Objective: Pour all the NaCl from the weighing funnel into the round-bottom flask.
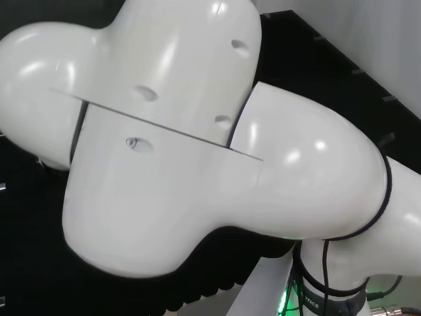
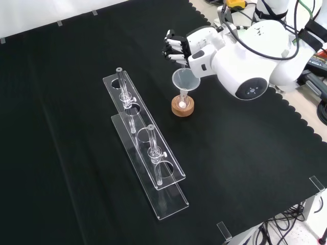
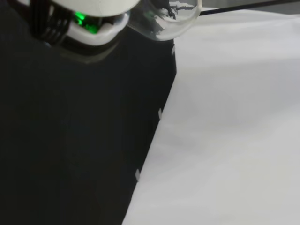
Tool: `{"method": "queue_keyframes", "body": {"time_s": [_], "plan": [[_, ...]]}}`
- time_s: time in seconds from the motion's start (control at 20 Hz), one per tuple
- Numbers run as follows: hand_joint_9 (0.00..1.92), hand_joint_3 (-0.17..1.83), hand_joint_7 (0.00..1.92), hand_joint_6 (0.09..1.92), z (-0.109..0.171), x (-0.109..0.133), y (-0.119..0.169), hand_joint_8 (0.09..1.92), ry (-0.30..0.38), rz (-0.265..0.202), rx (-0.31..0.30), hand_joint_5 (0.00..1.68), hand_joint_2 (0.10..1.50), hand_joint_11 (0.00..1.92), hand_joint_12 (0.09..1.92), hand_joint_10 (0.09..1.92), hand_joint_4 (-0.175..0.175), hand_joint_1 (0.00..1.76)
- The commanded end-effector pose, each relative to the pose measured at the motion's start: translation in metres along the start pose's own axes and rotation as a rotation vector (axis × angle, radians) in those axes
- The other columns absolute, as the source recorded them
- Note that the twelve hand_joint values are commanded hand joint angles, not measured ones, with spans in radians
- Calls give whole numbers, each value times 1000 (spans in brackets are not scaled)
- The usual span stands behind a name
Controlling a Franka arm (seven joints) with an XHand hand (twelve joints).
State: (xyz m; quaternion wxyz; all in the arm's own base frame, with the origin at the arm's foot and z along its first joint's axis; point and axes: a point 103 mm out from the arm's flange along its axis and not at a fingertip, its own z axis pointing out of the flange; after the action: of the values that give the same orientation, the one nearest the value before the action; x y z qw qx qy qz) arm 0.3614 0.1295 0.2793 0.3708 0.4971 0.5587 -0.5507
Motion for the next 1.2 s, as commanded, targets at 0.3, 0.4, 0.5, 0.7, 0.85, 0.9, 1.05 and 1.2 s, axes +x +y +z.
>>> {"method": "queue_keyframes", "body": {"time_s": [0.3, 0.4, 0.5, 0.7, 0.85, 0.9, 1.05, 1.2], "plan": [[1145, 642, 718, 571, -7, 2, -4, 620, -59, 17, -12, 1325, 645, 973, 925, 126, 175, 1137], [1145, 642, 718, 571, -8, 2, -4, 620, -59, 17, -13, 1325, 645, 974, 925, 126, 175, 1138], [1145, 643, 717, 572, -8, 2, -4, 620, -53, 17, -13, 1325, 645, 974, 924, 126, 175, 1137], [1145, 644, 717, 573, -5, -2, -2, 620, 2, 11, -9, 1325, 644, 975, 922, 125, 175, 1138], [1145, 645, 717, 573, -2, -5, 0, 620, 71, -1, -1, 1324, 644, 976, 921, 125, 175, 1138], [1145, 645, 717, 574, -1, -6, 1, 620, 97, -5, -3, 1324, 644, 976, 921, 125, 175, 1138], [1145, 646, 717, 575, 3, -8, 3, 621, 164, -22, -4, 1324, 644, 976, 920, 124, 175, 1138], [1146, 646, 717, 575, 6, -10, 4, 621, 223, -35, -19, 1324, 643, 977, 919, 124, 175, 1138]]}}
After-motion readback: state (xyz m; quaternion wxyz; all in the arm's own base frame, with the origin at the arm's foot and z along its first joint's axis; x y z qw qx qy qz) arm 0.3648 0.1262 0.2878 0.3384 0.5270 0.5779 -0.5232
